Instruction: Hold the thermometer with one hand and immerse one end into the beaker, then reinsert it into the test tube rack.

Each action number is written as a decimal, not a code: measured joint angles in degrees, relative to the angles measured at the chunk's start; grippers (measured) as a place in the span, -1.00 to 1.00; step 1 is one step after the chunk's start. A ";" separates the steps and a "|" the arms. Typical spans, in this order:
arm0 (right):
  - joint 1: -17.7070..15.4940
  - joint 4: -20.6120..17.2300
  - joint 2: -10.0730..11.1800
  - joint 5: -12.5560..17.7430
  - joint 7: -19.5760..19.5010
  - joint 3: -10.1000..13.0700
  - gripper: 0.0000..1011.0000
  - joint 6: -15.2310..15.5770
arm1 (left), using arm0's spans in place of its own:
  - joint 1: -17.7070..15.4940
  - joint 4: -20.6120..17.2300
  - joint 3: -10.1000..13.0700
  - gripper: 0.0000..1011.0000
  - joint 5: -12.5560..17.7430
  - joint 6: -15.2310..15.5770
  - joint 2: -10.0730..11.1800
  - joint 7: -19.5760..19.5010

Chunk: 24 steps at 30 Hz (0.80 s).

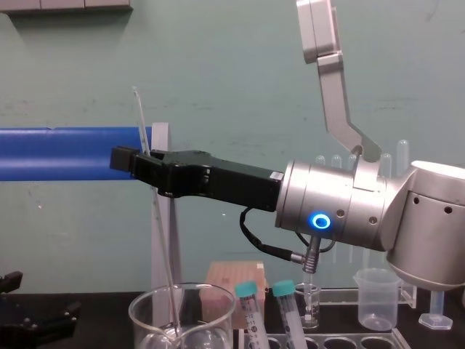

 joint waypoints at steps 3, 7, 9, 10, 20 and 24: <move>0.04 0.05 -0.01 0.00 0.00 0.01 -0.89 0.00 | 0.00 0.00 0.00 0.99 0.00 0.00 0.00 0.00; 0.06 -0.68 0.13 0.30 -0.24 0.34 -0.89 0.19 | 0.00 0.00 0.00 0.99 0.00 0.00 0.00 0.00; 0.06 -1.52 0.28 0.68 -0.36 0.69 -0.89 0.34 | 0.00 0.00 0.00 0.99 0.00 0.00 0.00 0.00; 0.05 -2.10 0.42 0.94 -0.39 0.93 -0.89 0.45 | 0.00 0.00 0.00 0.99 0.00 0.00 0.00 0.00; -0.55 -17.25 4.57 7.20 -2.21 5.79 -0.89 2.65 | 0.00 0.00 0.00 0.99 0.00 0.00 0.00 0.01; -1.45 -22.67 7.38 8.17 -4.44 7.75 -0.89 2.93 | 0.00 0.00 0.00 0.99 0.00 0.00 0.00 0.00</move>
